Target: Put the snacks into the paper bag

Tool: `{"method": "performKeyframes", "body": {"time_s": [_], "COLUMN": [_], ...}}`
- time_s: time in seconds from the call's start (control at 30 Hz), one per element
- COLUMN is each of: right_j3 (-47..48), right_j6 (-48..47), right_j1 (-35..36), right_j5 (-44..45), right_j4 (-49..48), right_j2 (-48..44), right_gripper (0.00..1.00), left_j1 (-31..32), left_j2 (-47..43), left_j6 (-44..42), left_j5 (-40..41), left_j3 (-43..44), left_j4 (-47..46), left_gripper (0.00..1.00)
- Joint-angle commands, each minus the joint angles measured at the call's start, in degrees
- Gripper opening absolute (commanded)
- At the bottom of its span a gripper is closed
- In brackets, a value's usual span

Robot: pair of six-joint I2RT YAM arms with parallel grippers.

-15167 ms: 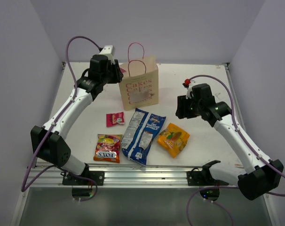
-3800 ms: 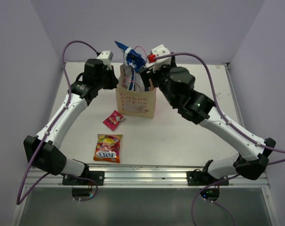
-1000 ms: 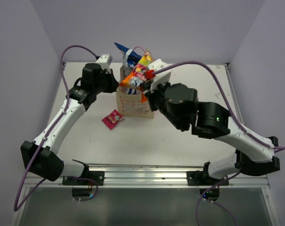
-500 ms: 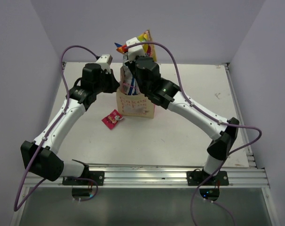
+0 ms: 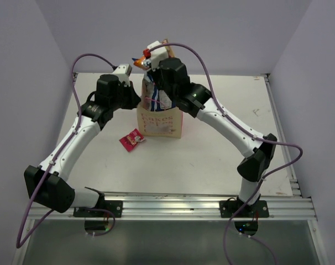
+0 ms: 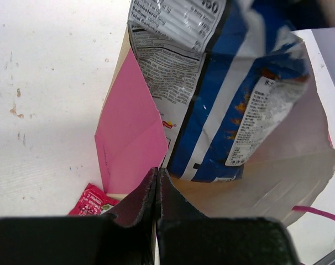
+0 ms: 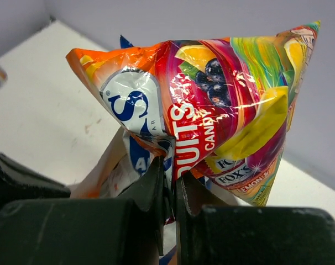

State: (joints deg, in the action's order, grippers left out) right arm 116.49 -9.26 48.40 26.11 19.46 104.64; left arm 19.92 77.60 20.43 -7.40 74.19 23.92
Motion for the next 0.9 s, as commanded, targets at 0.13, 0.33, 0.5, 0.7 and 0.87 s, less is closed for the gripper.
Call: {"method": "performKeyframes", "body": {"time_s": [0.13,0.33,0.5,0.7,0.87], "right_j3": [-7.41,-10.05,-7.69,-4.08,-1.45], "right_j6": [5.03,7.85,6.45,4.95,6.97], "right_j1": [-0.68,-0.59,-0.59,-0.68,-0.59], "right_j5": [-12.13,-14.24,-14.51,-15.91,-14.42], "right_j4": [12.34,19.45,28.95,37.48,34.25], "right_j2": [2.94,-0.05,-0.41,1.35,-0.13], "right_gripper": [0.0,0.0,0.0,0.03,0.66], "left_j1": [-0.24,-0.24,-0.32,-0.32,-0.32], "left_j2": [-2.1,-2.81,-2.98,-2.98,-3.16], "left_j6": [0.4,-0.12,-0.04,0.23,-0.03], "left_j5": [-1.57,-0.51,-0.25,-0.34,-0.16], "left_j3": [-1.86,-1.95,-2.39,-2.65,-2.48], "left_j4": [0.69,0.77,0.51,-0.1,0.16], "left_gripper": [0.0,0.0,0.0,0.0,0.0]}}
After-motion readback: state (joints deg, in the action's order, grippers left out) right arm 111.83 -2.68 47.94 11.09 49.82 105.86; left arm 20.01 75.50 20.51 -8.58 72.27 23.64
